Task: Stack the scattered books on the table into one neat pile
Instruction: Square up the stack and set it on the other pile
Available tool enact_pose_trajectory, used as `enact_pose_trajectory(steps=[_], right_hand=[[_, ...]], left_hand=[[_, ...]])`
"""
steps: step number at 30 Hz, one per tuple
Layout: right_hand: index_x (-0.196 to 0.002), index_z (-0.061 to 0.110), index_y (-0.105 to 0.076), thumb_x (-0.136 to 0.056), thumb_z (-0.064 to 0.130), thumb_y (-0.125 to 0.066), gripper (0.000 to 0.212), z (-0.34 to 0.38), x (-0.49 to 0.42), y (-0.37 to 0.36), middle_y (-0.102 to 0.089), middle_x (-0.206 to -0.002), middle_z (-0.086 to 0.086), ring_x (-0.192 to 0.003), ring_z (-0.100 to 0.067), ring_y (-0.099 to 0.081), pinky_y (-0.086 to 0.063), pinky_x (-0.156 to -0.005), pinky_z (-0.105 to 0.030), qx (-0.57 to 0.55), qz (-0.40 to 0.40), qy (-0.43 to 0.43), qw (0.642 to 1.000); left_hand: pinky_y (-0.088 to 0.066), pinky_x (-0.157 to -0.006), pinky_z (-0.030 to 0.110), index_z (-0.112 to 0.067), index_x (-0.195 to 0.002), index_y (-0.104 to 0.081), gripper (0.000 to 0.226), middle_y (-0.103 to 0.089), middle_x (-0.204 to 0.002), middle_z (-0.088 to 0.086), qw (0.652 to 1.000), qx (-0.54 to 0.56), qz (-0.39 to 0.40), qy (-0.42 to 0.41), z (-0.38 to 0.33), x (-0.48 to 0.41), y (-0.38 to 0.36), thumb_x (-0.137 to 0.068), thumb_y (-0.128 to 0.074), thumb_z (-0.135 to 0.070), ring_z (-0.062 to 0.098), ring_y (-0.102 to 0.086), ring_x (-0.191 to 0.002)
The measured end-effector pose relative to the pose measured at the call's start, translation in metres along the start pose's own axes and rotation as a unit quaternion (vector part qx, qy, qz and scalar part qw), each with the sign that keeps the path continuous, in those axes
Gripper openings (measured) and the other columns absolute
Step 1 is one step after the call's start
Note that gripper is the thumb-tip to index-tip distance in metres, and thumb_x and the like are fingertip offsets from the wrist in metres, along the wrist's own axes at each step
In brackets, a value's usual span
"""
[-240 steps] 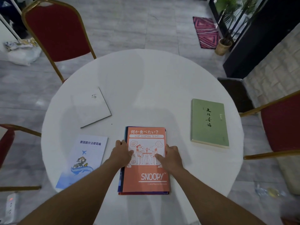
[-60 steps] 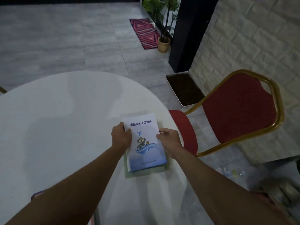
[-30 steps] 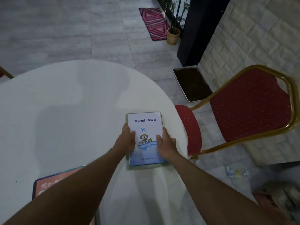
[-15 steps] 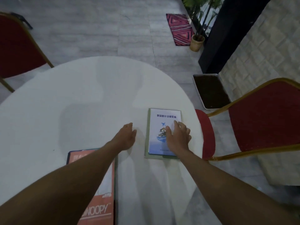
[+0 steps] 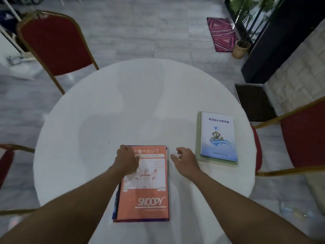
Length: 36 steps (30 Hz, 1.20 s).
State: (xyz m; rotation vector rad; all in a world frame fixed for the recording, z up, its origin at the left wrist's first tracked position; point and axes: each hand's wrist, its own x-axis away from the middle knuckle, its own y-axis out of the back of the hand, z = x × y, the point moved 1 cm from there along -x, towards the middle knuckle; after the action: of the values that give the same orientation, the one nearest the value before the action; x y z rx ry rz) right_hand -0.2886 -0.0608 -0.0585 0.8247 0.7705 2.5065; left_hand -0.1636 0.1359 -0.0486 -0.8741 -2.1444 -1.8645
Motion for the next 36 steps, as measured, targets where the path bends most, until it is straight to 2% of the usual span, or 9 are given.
enact_pose_trajectory(steps=[4, 9, 13, 16, 20, 26, 29, 31, 36], right_hand=[[-0.128, 0.010, -0.058, -0.088, 0.042, -0.070, 0.053, 0.006, 0.019, -0.027, -0.063, -0.122, -0.004, -0.106, -0.021, -0.064, -0.052, -0.092, -0.032, 0.008, 0.046, -0.038, 0.998], [-0.115, 0.011, -0.061, -0.074, 0.035, -0.086, 0.054, 0.013, 0.031, -0.050, -0.072, -0.115, -0.004, -0.101, -0.023, -0.071, -0.060, -0.088, -0.042, -0.047, 0.031, -0.090, 0.994], [-0.088, 0.022, -0.060, -0.073, 0.022, -0.088, 0.032, 0.020, 0.027, -0.053, -0.074, -0.116, -0.008, -0.098, -0.025, -0.074, -0.062, -0.086, -0.042, -0.087, 0.031, -0.122, 0.988], [-0.094, 0.017, -0.062, -0.072, 0.015, -0.087, 0.033, 0.024, 0.025, -0.056, -0.073, -0.115, -0.009, -0.098, -0.027, -0.073, -0.062, -0.085, -0.044, -0.098, 0.037, -0.148, 0.983], [-0.110, 0.018, -0.042, -0.075, 0.008, -0.081, 0.053, 0.027, 0.029, -0.055, -0.062, -0.120, -0.009, -0.104, -0.028, -0.069, -0.062, -0.084, -0.046, -0.133, 0.051, -0.154, 0.978], [-0.126, 0.025, -0.020, -0.084, 0.002, -0.073, 0.071, 0.053, 0.038, -0.037, -0.062, -0.118, -0.010, -0.098, -0.024, -0.072, -0.064, -0.074, -0.040, -0.274, 0.071, -0.103, 0.954], [-0.127, 0.022, -0.045, -0.078, 0.001, -0.068, 0.057, 0.081, 0.037, -0.023, -0.069, -0.115, -0.006, -0.101, -0.024, -0.072, -0.064, -0.080, -0.045, -0.286, 0.025, -0.024, 0.958], [-0.117, 0.020, -0.059, -0.077, -0.001, -0.064, 0.046, 0.099, 0.037, -0.013, -0.074, -0.108, -0.003, -0.098, -0.020, -0.073, -0.064, -0.077, -0.038, -0.303, -0.005, 0.013, 0.953], [-0.105, 0.024, -0.063, -0.079, -0.002, -0.062, 0.036, 0.121, 0.037, 0.003, -0.076, -0.093, 0.004, -0.077, -0.003, -0.074, -0.057, -0.055, -0.019, -0.333, -0.076, 0.044, 0.939]], left_hand=[[-0.044, -0.104, 0.042, -0.004, -0.144, -0.027, 0.062, -0.030, -0.144, 0.017, 0.999, 0.044, -0.008, 0.016, 0.022, 0.011, -0.011, -0.097, -0.053, -0.035, 0.034, -0.039, -0.131], [-0.043, -0.101, 0.037, -0.001, -0.136, -0.038, 0.059, -0.046, -0.135, 0.019, 0.997, 0.054, -0.022, 0.058, 0.036, 0.017, -0.026, -0.097, -0.049, -0.045, 0.030, -0.047, -0.124], [-0.052, -0.099, 0.045, -0.005, -0.129, -0.048, 0.060, -0.055, -0.129, 0.017, 0.963, 0.228, 0.007, 0.144, 0.042, 0.010, -0.026, -0.086, -0.069, -0.041, 0.034, -0.058, -0.118], [-0.060, -0.087, 0.049, -0.009, -0.121, -0.057, 0.050, -0.065, -0.121, 0.016, 0.923, 0.345, 0.054, 0.159, 0.047, 0.008, -0.023, -0.080, -0.075, -0.030, 0.034, -0.068, -0.103], [-0.062, -0.077, 0.045, -0.009, -0.125, -0.044, 0.052, -0.054, -0.131, 0.017, 0.888, 0.435, 0.041, 0.141, 0.045, 0.016, -0.017, -0.083, -0.072, -0.021, 0.033, -0.069, -0.100], [-0.063, -0.077, 0.046, -0.014, -0.110, -0.041, 0.041, -0.045, -0.121, 0.008, 0.896, 0.440, -0.052, 0.006, 0.036, 0.030, 0.026, -0.084, -0.071, -0.023, 0.026, -0.068, -0.099], [-0.064, -0.076, 0.040, -0.012, -0.110, -0.044, 0.033, -0.043, -0.118, 0.007, 0.894, 0.422, -0.124, -0.085, 0.028, 0.031, 0.062, -0.086, -0.065, -0.020, 0.022, -0.065, -0.098], [-0.064, -0.072, 0.036, -0.005, -0.111, -0.047, 0.026, -0.048, -0.118, 0.012, 0.878, 0.434, -0.149, -0.136, 0.025, 0.030, 0.082, -0.088, -0.057, -0.012, 0.024, -0.067, -0.099], [-0.064, -0.072, 0.033, 0.005, -0.108, -0.057, 0.027, -0.065, -0.109, 0.018, 0.832, 0.448, -0.182, -0.271, 0.025, 0.032, 0.104, -0.083, -0.046, 0.008, 0.023, -0.072, -0.100]])
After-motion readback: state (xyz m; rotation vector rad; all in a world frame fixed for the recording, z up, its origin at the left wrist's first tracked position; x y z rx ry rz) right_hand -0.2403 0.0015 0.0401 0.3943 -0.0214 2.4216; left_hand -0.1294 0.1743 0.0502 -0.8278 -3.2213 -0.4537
